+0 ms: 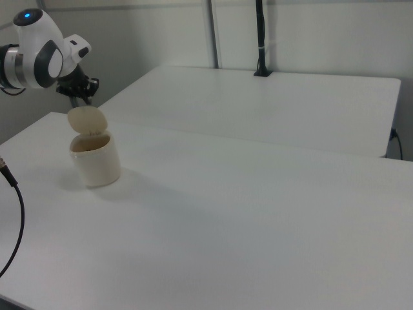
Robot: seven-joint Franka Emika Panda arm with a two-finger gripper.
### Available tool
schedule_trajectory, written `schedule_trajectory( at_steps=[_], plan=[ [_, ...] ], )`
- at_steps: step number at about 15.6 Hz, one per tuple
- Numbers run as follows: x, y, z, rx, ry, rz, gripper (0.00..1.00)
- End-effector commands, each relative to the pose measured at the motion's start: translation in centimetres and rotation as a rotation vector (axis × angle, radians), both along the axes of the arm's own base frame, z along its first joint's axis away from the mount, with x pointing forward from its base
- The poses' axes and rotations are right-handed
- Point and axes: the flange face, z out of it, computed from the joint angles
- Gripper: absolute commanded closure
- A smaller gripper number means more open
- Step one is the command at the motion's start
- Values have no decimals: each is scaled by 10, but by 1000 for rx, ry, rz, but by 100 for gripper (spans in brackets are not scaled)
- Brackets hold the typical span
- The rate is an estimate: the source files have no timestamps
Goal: Close the trash bin
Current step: 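Lower the gripper onto the raised lid and push it down, then press the lid flat onto the bin rim with the gripper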
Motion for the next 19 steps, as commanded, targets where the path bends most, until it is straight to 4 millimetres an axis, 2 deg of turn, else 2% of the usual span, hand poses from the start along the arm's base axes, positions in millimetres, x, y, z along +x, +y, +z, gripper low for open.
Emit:
schedule_trajectory(
  at_steps=[1, 6, 9, 12, 15, 19],
  plan=[
    [-8, -9, -5, -76, 87, 56, 100],
    [-14, -24, -9, -170, 197, 106, 100],
    [-17, -26, -31, -241, 244, 119, 100],
    [-20, -18, -58, -269, 284, 138, 100],
    [-20, -16, -65, -273, 293, 143, 100],
    [-17, -12, -93, -287, 329, 147, 100]
  ],
)
